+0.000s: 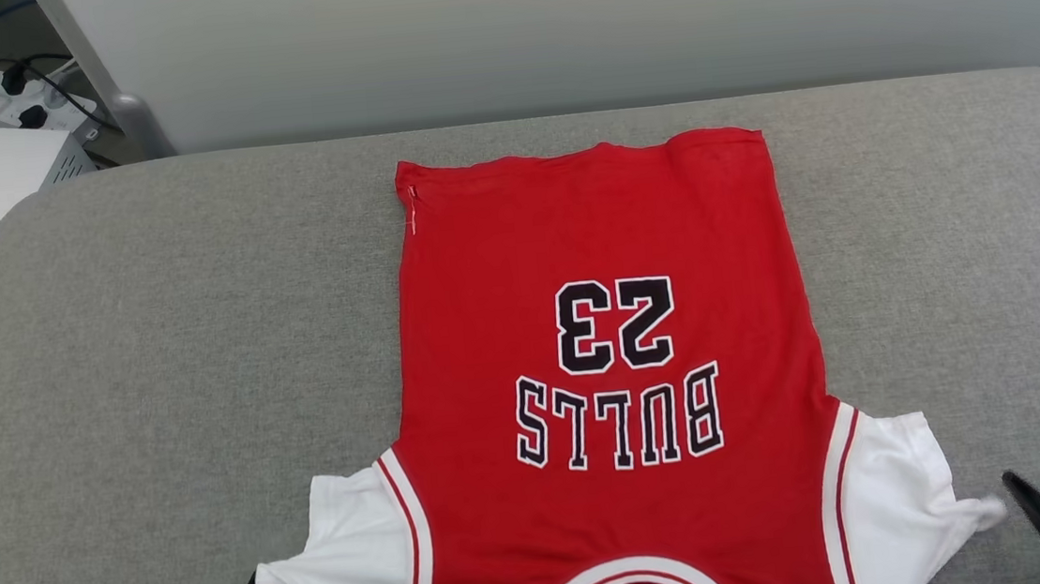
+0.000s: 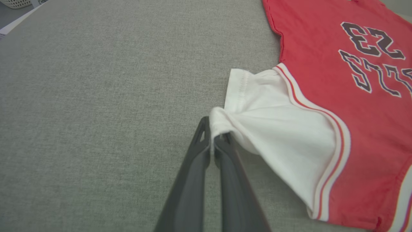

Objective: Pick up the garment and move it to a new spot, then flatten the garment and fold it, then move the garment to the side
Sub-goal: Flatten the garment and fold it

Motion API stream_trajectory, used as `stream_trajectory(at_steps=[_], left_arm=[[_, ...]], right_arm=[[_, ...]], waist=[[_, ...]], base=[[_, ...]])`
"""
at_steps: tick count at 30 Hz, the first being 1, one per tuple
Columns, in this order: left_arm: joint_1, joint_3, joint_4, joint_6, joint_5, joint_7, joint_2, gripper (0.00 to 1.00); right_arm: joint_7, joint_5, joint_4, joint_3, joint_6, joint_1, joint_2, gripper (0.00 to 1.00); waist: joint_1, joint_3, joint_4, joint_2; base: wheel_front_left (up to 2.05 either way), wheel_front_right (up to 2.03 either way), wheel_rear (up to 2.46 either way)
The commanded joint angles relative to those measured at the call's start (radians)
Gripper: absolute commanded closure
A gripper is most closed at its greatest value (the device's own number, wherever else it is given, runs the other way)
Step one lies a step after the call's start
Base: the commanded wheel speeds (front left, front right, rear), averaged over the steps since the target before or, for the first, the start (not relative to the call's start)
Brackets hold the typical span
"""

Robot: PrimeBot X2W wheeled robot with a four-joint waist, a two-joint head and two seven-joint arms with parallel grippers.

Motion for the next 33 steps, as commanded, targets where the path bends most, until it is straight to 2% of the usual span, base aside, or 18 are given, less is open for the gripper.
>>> stream_trajectory(at_steps=[1, 7, 13, 17, 25, 29, 33], left_arm=[[-0.012, 0.017, -0.012, -0.004, 0.027, -0.006, -0.010, 1.00], [-0.027, 0.067, -0.077, -0.001, 0.098, -0.006, -0.045, 1.00], [-0.082, 0.077, -0.139, -0.012, 0.177, -0.006, -0.088, 1.00], [-0.129, 0.076, -0.155, -0.025, 0.222, -0.006, -0.125, 1.00], [-0.192, 0.108, -0.191, -0.057, 0.294, -0.006, -0.223, 1.00], [-0.214, 0.117, -0.192, -0.088, 0.331, -0.006, -0.268, 1.00], [-0.240, 0.129, -0.198, -0.123, 0.364, -0.006, -0.317, 1.00]], right_arm=[[-0.011, -0.014, -0.027, -0.039, -0.001, -0.025, -0.013, 0.00], [0.010, -0.065, -0.153, -0.226, -0.001, -0.126, -0.066, 0.00], [0.153, -0.108, -0.252, -0.379, -0.001, -0.334, -0.072, 0.00], [0.364, -0.114, -0.250, -0.380, -0.001, -0.515, -0.064, 0.00], [0.978, -0.083, -0.104, -0.242, -0.001, -0.866, -0.029, 0.00], [1.147, -0.122, -0.011, -0.231, -0.001, -0.999, 0.001, 0.00], [1.210, -0.215, 0.079, -0.232, -0.001, -1.096, 0.023, 0.00]], waist=[[0.0001, 0.011, 0.008, 0.0000], [0.0001, 0.062, 0.042, 0.0000], [0.0001, 0.166, 0.105, 0.0000], [0.0001, 0.245, 0.149, 0.0000], [0.0001, 0.381, 0.229, 0.0000], [0.0001, 0.443, 0.268, 0.0000], [0.0001, 0.501, 0.310, 0.0000]], base=[[0.00, 0.00, 0.00], [0.00, 0.00, 0.00], [0.00, 0.00, 0.00], [0.00, 0.00, 0.00], [0.00, 0.00, 0.00], [0.00, 0.00, 0.00], [0.00, 0.00, 0.00]])
